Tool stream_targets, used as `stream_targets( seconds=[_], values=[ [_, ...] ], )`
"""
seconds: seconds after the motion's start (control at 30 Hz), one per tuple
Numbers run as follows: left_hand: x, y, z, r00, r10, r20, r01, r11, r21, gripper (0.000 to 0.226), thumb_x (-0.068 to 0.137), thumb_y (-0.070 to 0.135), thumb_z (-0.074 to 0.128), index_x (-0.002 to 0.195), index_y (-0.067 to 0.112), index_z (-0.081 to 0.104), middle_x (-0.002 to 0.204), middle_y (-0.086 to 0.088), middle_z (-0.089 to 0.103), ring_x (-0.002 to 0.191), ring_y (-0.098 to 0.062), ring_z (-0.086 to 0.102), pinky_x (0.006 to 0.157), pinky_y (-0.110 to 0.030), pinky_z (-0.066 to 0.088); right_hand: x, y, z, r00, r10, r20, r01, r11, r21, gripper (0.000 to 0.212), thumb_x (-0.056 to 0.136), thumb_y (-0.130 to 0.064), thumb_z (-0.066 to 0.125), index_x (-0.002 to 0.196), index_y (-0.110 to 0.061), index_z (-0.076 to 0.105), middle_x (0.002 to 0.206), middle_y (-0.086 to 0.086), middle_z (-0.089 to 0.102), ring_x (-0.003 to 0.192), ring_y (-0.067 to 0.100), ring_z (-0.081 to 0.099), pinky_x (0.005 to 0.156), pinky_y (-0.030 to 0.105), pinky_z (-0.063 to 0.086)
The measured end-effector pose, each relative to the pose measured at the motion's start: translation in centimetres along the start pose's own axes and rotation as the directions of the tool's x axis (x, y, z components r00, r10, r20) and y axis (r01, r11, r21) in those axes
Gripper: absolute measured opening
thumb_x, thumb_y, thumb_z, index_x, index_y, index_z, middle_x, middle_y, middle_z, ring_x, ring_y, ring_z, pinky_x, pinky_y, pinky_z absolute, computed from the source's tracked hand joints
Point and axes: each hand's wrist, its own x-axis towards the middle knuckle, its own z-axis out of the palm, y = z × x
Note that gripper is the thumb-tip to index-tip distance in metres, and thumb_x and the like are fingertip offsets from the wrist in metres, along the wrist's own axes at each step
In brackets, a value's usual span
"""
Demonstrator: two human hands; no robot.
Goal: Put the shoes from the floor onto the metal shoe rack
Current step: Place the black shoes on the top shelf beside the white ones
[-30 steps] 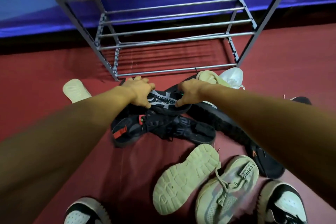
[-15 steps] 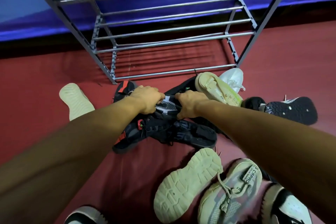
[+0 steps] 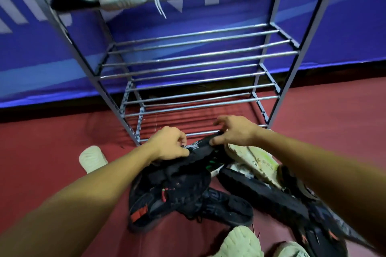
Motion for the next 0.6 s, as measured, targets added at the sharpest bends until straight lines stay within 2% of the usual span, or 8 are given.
stream_targets(
  seconds=[0.1,0.2,0.27,0.33,0.4,0.47,0.53,0.6],
  values=[
    [-0.2,1.0,-1.8,0.999,-0.025,-0.037,0.017,0.982,-0.187,0.012,0.075,0.027,0.069,0.069,0.019,0.063,0.054,0.01,0.053,0.052,-0.011,0.046,0.057,-0.024,0.043,-0.2,0.1,-2.2,0.993,0.009,-0.114,0.004,0.994,0.112,0.07,0.08,-0.055,0.076,0.134,-0.015,0.057,0.129,0.004,0.065,0.114,0.021,0.061,0.085,0.025,0.044],
    [-0.7,2.2,-3.2,0.997,-0.024,-0.076,0.006,0.973,-0.232,0.016,0.076,0.026,0.071,0.076,0.01,0.066,0.057,0.01,0.053,0.053,-0.008,0.045,0.056,-0.024,0.04,-0.9,-0.7,-3.7,0.997,-0.018,-0.068,0.023,0.997,0.08,0.074,0.081,-0.059,0.072,0.135,-0.01,0.058,0.132,0.005,0.063,0.117,0.023,0.061,0.095,0.031,0.048],
    [-1.1,3.2,-4.3,0.992,-0.047,-0.116,0.014,0.963,-0.27,0.019,0.076,0.025,0.072,0.076,0.008,0.065,0.055,0.011,0.052,0.052,-0.007,0.044,0.054,-0.023,0.037,-1.6,-1.9,-4.6,0.998,-0.044,-0.053,0.048,0.996,0.075,0.073,0.081,-0.061,0.071,0.133,-0.011,0.06,0.131,0.003,0.064,0.115,0.022,0.062,0.094,0.031,0.048],
    [-1.5,4.3,-5.8,0.985,-0.069,-0.158,0.02,0.956,-0.294,0.018,0.076,0.026,0.072,0.071,0.011,0.064,0.057,0.01,0.054,0.057,-0.008,0.047,0.056,-0.024,0.037,-2.2,-3.5,-5.3,0.996,-0.072,-0.058,0.078,0.99,0.121,0.06,0.082,-0.054,0.074,0.127,-0.015,0.065,0.121,0.0,0.068,0.109,0.021,0.065,0.087,0.03,0.05],
    [-2.2,5.6,-7.7,0.976,-0.094,-0.196,0.03,0.952,-0.304,0.018,0.077,0.028,0.073,0.066,0.018,0.063,0.06,0.008,0.056,0.062,-0.011,0.05,0.058,-0.024,0.038,-2.7,-5.3,-5.9,0.997,-0.07,-0.038,0.079,0.944,0.32,0.043,0.084,-0.039,0.078,0.116,-0.012,0.069,0.102,0.004,0.072,0.087,0.024,0.068,0.069,0.03,0.052],
    [-3.0,6.7,-9.9,0.973,-0.107,-0.205,0.042,0.953,-0.302,0.017,0.076,0.029,0.074,0.065,0.019,0.065,0.062,0.006,0.058,0.063,-0.011,0.051,0.06,-0.025,0.041,-3.6,-6.9,-7.4,1.0,-0.02,-0.016,0.025,0.871,0.491,0.032,0.084,-0.029,0.078,0.107,-0.009,0.069,0.084,0.009,0.066,0.065,0.024,0.054,0.05,0.028,0.039],
    [-4.1,7.8,-12.1,0.971,-0.113,-0.213,0.034,0.938,-0.345,0.019,0.07,0.031,0.075,0.067,0.013,0.07,0.064,0.003,0.061,0.064,-0.013,0.053,0.065,-0.031,0.046,-4.8,-7.9,-9.2,0.999,0.03,-0.029,-0.009,0.837,0.547,0.028,0.083,-0.03,0.077,0.1,-0.01,0.068,0.082,0.013,0.063,0.061,0.025,0.046,0.048,0.028,0.03],
    [-5.2,8.9,-14.0,0.958,-0.139,-0.251,0.019,0.903,-0.429,0.026,0.066,0.033,0.073,0.07,0.008,0.073,0.062,0.001,0.06,0.062,-0.014,0.051,0.063,-0.032,0.045,-6.0,-8.7,-10.4,0.996,0.079,-0.043,-0.035,0.784,0.62,0.025,0.084,-0.03,0.076,0.097,-0.011,0.067,0.084,0.015,0.068,0.056,0.02,0.042,0.048,0.027,0.028]
  ],
)
